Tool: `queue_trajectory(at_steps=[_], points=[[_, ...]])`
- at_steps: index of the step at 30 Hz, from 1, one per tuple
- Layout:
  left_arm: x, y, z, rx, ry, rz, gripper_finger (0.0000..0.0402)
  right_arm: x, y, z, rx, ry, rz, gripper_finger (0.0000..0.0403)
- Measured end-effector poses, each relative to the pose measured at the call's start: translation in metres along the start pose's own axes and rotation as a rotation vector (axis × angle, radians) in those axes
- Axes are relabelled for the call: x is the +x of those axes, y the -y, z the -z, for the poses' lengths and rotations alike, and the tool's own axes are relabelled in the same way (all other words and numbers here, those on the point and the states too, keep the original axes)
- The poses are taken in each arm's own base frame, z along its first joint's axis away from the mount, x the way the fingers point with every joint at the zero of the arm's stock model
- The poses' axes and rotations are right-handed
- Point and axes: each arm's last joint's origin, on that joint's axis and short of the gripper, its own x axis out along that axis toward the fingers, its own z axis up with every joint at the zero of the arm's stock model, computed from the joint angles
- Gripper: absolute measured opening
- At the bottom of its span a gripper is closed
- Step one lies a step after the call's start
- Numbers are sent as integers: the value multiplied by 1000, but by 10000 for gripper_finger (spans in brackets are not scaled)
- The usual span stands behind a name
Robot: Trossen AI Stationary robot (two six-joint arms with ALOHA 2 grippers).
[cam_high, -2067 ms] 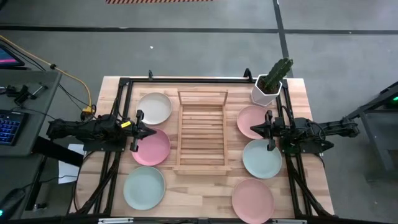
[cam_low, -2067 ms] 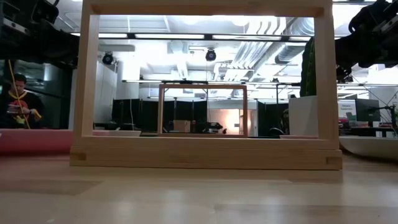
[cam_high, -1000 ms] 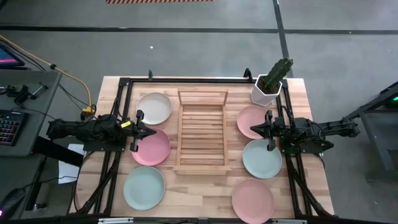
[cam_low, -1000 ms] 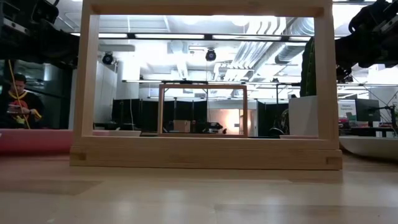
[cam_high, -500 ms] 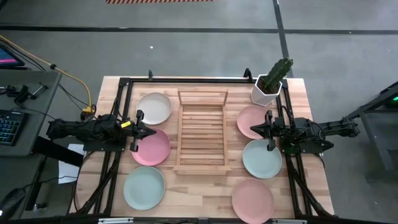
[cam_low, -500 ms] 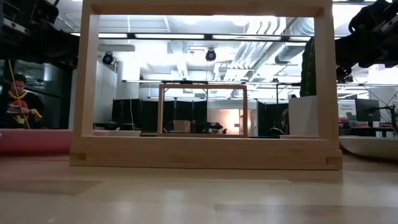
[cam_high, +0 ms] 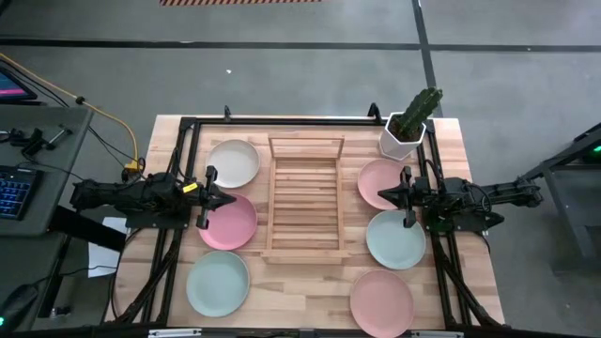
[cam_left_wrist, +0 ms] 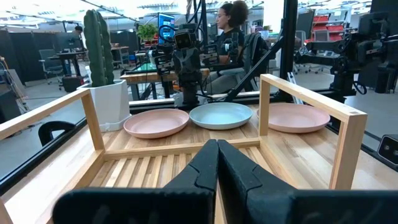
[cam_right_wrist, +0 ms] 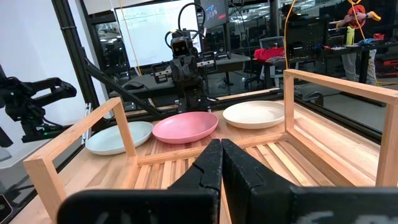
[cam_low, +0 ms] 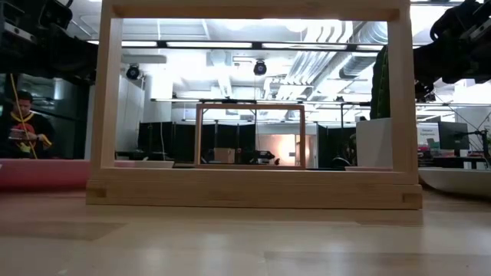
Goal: Place and stack plates onto a shelf
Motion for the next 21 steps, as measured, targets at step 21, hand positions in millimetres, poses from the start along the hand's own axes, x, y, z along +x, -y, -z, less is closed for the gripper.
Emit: queue_trajectory(at_steps=[21], points=[[0,0,0,0,0,0,1,-1,1,-11,51,115,52,0]])
